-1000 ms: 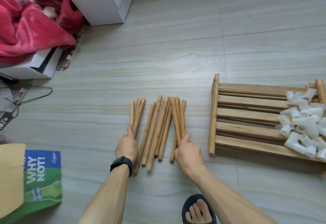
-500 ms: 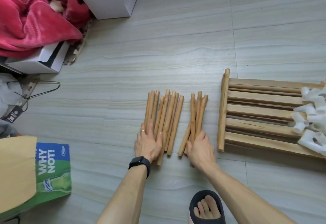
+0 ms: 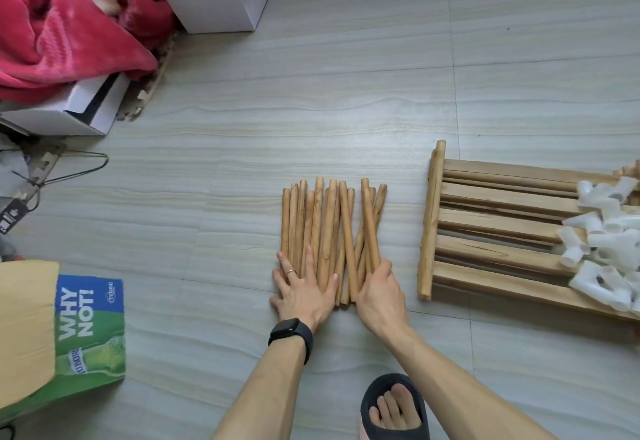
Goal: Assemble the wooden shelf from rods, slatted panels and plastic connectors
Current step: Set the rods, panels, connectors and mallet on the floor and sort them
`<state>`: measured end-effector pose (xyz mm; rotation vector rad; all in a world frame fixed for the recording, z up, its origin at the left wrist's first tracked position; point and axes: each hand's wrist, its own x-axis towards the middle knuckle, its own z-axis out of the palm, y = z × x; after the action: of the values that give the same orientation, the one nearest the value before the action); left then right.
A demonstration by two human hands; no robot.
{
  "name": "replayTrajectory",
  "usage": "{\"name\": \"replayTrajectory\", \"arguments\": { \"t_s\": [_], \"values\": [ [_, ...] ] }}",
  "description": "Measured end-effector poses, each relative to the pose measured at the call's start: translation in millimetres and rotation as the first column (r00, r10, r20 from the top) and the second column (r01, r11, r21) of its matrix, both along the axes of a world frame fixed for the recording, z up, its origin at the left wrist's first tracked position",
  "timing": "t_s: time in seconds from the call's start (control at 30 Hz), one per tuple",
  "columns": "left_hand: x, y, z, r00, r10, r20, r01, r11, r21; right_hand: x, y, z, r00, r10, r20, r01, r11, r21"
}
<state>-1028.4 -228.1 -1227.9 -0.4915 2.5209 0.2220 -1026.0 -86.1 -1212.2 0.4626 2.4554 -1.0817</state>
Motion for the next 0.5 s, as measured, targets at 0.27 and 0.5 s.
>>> {"name": "replayTrajectory", "arguments": {
  "t_s": [0.27, 0.5],
  "values": [
    [-16, 9, 14, 0.991, 0.036, 0.126, -0.04, 0.999, 0.03, 6, 11, 6, 0.983, -0.179, -0.027, 0.176, 0.979, -0.102],
    [-25, 16, 20, 0.98, 0.08, 0.184, -0.084, 0.996, 0.011, 10, 18, 8, 0.99, -0.136, -0.033, 0.125, 0.965, -0.23]
  ]
}}
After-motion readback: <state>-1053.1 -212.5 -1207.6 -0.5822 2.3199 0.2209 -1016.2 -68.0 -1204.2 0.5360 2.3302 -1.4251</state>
